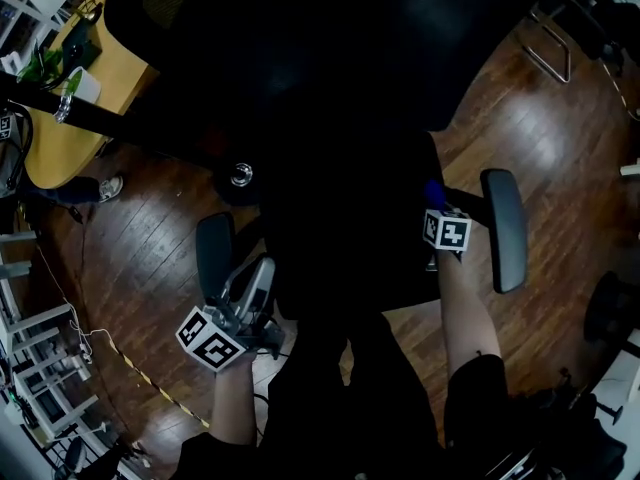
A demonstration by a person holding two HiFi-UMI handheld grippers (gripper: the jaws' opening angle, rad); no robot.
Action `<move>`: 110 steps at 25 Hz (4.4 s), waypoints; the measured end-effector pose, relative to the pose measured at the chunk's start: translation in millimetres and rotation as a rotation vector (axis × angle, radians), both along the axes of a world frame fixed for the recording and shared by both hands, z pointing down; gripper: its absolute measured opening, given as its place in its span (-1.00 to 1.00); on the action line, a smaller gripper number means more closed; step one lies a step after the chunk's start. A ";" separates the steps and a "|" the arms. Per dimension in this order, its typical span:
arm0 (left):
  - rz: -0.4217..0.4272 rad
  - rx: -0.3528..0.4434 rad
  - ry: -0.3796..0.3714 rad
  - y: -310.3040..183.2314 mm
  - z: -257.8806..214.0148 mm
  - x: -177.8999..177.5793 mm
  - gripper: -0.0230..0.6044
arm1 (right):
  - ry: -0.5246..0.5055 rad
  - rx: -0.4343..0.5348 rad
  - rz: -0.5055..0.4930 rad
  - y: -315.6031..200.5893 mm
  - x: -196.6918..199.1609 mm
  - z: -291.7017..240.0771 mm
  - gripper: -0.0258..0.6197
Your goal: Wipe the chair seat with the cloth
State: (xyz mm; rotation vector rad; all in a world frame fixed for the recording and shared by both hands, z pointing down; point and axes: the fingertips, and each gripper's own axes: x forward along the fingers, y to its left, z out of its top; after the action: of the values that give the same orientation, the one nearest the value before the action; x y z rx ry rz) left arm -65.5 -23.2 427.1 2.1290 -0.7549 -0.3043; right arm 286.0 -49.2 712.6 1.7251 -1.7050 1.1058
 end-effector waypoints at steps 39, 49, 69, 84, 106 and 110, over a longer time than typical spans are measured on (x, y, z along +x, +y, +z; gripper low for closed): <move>-0.106 0.051 0.025 15.2 -19.6 -47.0 -0.95 | -0.242 0.040 -0.483 24.1 -292.3 4.7 -0.81; -0.049 0.045 0.011 12.5 -18.6 -21.6 -0.95 | -0.075 0.029 -0.119 39.8 -90.2 8.7 -0.81; -0.082 0.069 0.029 18.5 -23.3 -29.5 -0.95 | -0.091 0.098 -0.120 45.7 -91.8 -8.3 -0.81; -0.166 0.080 0.017 33.8 -26.1 -64.7 -0.95 | -0.396 0.038 -0.584 103.2 -393.3 -17.1 -0.81; -0.009 0.082 0.032 15.9 -22.4 2.6 -0.95 | -0.033 -0.005 -0.121 126.9 -73.3 7.5 -0.81; 0.018 0.081 0.031 18.3 -21.9 14.6 -0.95 | -0.033 -0.026 -0.116 134.3 -46.7 8.8 -0.81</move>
State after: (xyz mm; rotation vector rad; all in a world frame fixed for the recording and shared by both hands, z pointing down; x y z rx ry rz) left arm -50.9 -5.0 405.3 2.2012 -0.7162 -0.3625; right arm 239.3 85.1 721.4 1.5790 -1.7782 1.1048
